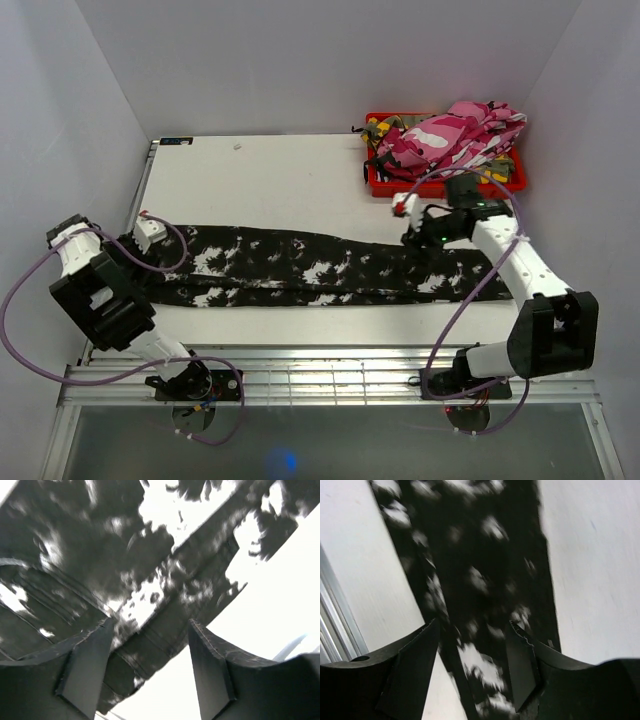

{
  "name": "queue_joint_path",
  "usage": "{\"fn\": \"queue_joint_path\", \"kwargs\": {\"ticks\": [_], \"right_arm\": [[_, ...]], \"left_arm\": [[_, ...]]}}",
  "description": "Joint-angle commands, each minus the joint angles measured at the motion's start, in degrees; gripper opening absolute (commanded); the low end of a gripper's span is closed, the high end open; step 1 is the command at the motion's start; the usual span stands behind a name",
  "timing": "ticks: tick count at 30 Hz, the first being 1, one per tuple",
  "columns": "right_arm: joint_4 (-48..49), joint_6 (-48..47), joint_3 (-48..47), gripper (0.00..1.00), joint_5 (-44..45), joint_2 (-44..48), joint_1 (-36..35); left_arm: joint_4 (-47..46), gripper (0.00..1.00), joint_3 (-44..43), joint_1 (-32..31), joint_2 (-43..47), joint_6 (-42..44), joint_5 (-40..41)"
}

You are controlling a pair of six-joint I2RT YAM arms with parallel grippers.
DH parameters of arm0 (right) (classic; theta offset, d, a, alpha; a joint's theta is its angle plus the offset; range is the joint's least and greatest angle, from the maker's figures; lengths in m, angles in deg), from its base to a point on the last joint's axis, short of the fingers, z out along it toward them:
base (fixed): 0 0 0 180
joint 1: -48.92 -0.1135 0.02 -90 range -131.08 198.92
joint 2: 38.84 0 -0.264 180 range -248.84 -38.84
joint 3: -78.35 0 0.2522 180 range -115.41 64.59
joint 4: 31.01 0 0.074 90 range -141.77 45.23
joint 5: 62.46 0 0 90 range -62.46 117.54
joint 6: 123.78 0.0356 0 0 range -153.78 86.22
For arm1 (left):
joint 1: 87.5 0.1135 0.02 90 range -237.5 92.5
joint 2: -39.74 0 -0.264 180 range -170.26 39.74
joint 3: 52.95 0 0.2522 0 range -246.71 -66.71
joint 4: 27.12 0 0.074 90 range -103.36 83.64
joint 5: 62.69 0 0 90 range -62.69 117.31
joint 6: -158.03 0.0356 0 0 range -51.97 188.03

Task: Fold and stack the trousers
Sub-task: Fold the trousers

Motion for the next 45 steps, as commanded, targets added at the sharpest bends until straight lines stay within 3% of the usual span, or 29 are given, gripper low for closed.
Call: {"fn": "queue_joint_path", "kwargs": {"ticks": [1,5,11,15,22,28,35,45], "right_arm": [[8.5,10.2,-0.8,0.61,3.7,-2.2,-15.4],[12.0,12.8,-3.1,0.59,7.7,-10.0,-25.3],[16.9,13.6,-2.4,0.55,13.5,-20.1,-27.6],[19.9,10.9,3.4,0.53,17.8,-21.4,-26.2],[19.8,4.9,7.7,0.47,19.8,-20.3,-15.3],[14.5,3.5,4.7,0.49,13.5,-14.4,-13.9],[14.1,12.1,-8.6,0.55,7.9,-15.3,-22.8],[17.1,15.9,-22.1,0.56,10.6,-31.0,-38.4]], "left_arm": [[6.3,0.70,-6.4,4.1,-6.1,9.0,0.6],[3.5,0.70,-9.1,5.2,-11.2,10.6,4.6],[-6.6,0.69,-4.7,0.9,-13.9,4.0,6.5],[-11.3,0.66,0.3,-3.7,-13.6,-0.2,7.8],[-13.6,0.62,6.9,-13.4,-9.1,-7.3,4.8],[-8.3,0.62,0.6,-13.1,-5.5,-7.7,2.5],[-3.3,0.69,-6.7,-11.5,-5.9,0.1,4.1],[-3.5,0.78,-5.0,-11.4,-9.3,6.4,5.9]]}}
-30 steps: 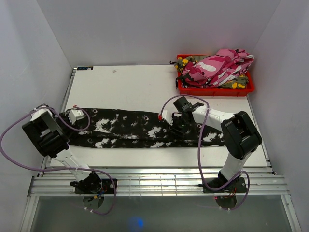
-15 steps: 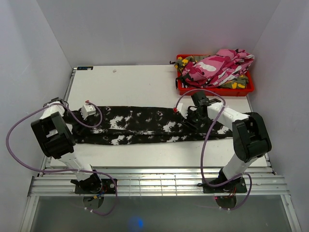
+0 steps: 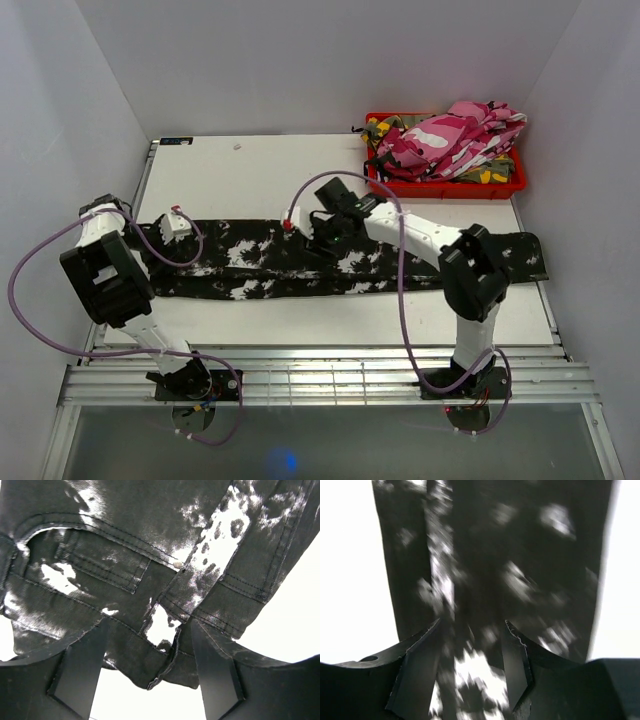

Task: Fold and stack the trousers
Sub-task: Fold the trousers

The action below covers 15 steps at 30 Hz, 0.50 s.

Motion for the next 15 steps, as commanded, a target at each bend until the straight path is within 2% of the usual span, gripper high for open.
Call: {"fn": "queue_joint_path", "kwargs": {"ticks": [1,6,10,15], "right_arm": [[1.2,2.0,-3.3,0.56,2.2,-4.6,-4.1],[4.0,1.4,-3.6,0.56,6.2,-9.4,-8.4],[5.2,1.0,-3.3,0.56,9.2,-11.8,-9.2],[8.2,1.8,-1.8,0.49,12.4,-12.8,-9.2]], "left_arm": [[1.0,0.78,0.7,0.0,-0.4,3.4,-0.9],[-0.9,0.79,3.0,0.0,0.1,5.9,-0.4],[-3.5,0.78,5.9,0.1,0.7,8.2,0.8],[-8.8,0.69,8.3,0.1,0.3,9.4,0.8]]}}
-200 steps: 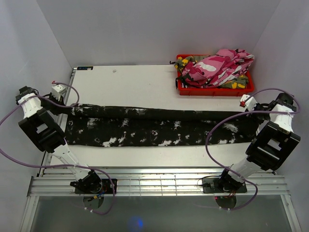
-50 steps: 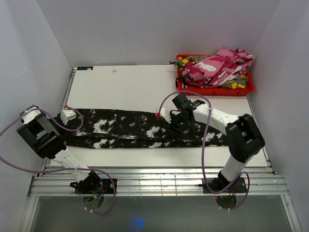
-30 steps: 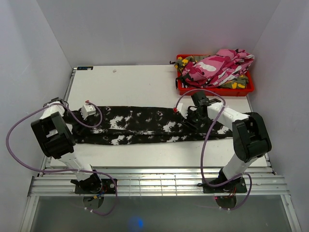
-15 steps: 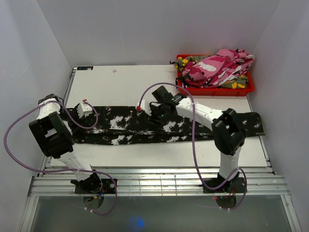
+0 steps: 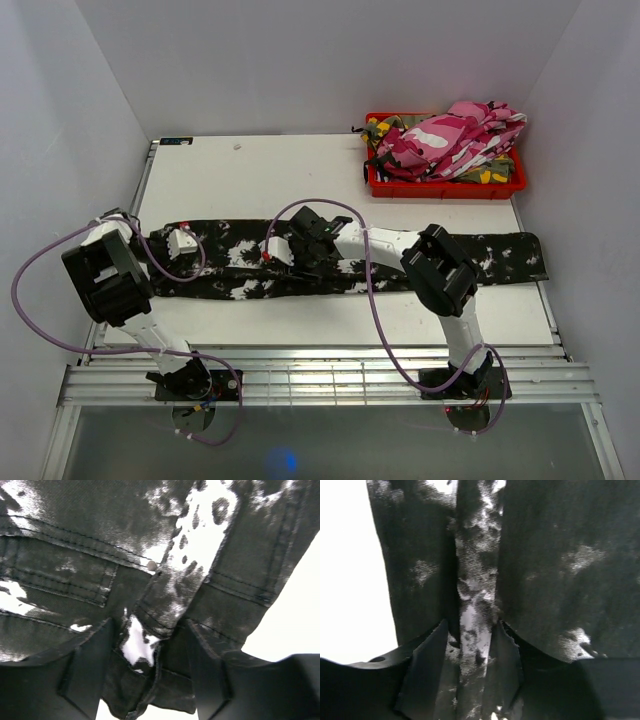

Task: Fold and stack the trousers
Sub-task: Fold the trousers

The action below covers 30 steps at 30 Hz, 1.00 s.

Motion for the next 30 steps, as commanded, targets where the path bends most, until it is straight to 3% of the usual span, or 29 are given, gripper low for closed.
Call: {"fn": "queue_joint_path", "kwargs": {"ticks": [1,4,5,6,7,14,17,20,22,25,30], "right_arm": [[4.2,0.3,-0.3,0.47,4.1,-0.9,0.3],[4.9,0.6,0.4,0.30,4.5,-0.4,0.3],[4.9,0.7,0.5,0.16,4.6,-0.3,0.3],[4.9,1.1,0.6,0.09,5.0,0.2,0.2],[4.9,1.2,0.7,0.08,5.4,0.4,0.3],[5.4,0.3,2.1,0.08,5.8,5.1,0.4],[5.3,-0.3,2.1,0.09,5.8,6.2,0.4],[4.0,-1.0,1.7,0.26,6.6,5.1,0.3],[3.0,-1.0,1.1,0.28,7.0,3.9,0.4],[1.3,-1.2,0.6,0.44,6.8,3.1,0.4],[1.2,-1.8,1.3,0.43,6.3,3.2,1.1]], "left_arm": [[-3.8,0.67,0.7,0.1,1.0,3.1,-0.4],[-4.2,0.54,0.1,0.1,0.0,3.9,-0.2],[-4.2,0.50,0.0,0.1,0.0,4.3,-0.2],[-4.1,0.47,-0.3,0.1,0.4,4.6,-0.4],[-3.7,0.40,-0.4,0.4,0.8,5.0,-1.1],[0.7,0.14,-3.7,1.0,3.7,6.6,-3.1],[2.3,0.16,-4.2,1.4,4.4,7.0,-3.1],[2.2,0.22,-3.4,1.5,4.3,7.4,-2.9],[2.0,0.27,-3.3,1.5,4.2,7.3,-3.0],[1.7,0.35,-3.2,1.5,4.1,7.1,-3.0],[1.5,0.37,-3.5,1.6,3.4,7.1,-2.4]]}}
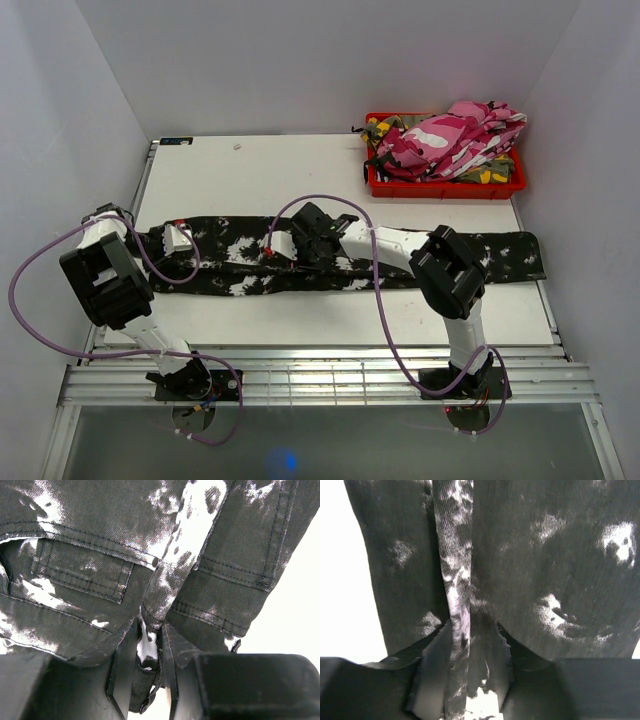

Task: Fold and stack the trousers
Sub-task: Fold the trousers

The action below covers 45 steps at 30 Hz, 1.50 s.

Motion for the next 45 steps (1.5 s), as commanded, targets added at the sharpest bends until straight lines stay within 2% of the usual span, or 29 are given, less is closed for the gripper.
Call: {"fn": "queue_joint_path", "kwargs": {"ticks": [1,2,4,5,7,8,12,20,26,33,40,42,45], "right_arm": [[-1.2,-1.0,-0.2,0.40,0.0,0.3,0.9],[-1.2,-1.1,-0.1,0.33,-0.2,0.3,1.0],[-1.2,-1.4,-0.3,0.25,-0.4,0.1,1.3],[-1.4,-1.4,-0.5,0.14,-0.4,0.2,1.4],[-1.4,-1.4,-0.6,0.08,-0.8,0.1,1.6],[-1.5,-1.3,-0.8,0.08,-1.0,0.3,1.6],[-1.8,-1.0,-1.8,0.08,-1.8,1.9,1.7],[-2.7,-0.6,-4.7,0.08,-1.2,5.4,2.7],[-6.6,-0.1,-5.7,0.08,-2.4,10.5,2.7],[-7.5,0.6,1.7,0.08,-5.4,13.0,2.5],[-3.3,1.5,10.0,0.08,-8.5,8.4,1.8],[-2.5,1.7,10.5,0.08,-8.7,6.9,1.5],[-0.9,2.1,9.6,0.08,-6.3,4.2,1.3]], "left_arm": [[0.5,0.37,-1.2,0.5,2.0,1.4,-1.0],[0.5,0.37,-1.3,0.5,1.9,1.4,-1.1],[0.5,0.36,-1.5,0.7,1.5,1.4,-1.0],[0.5,0.31,-1.5,0.7,1.4,1.4,-0.8],[0.5,0.25,-1.7,0.8,1.3,1.4,-0.8],[0.5,0.17,-1.8,0.8,1.1,1.4,-1.0],[1.1,0.00,-3.4,1.3,1.0,0.5,-2.2],[2.2,0.00,-11.1,3.2,1.4,-4.6,-7.1],[6.8,0.00,-12.6,6.8,5.9,-2.3,-10.3],[9.7,0.00,-3.4,11.2,12.1,5.2,-6.9],[12.2,0.00,8.1,13.3,10.2,7.8,-0.5],[10.3,0.00,11.4,13.3,9.2,7.9,1.7],[2.2,0.00,16.4,12.7,7.4,2.9,2.5]]}}
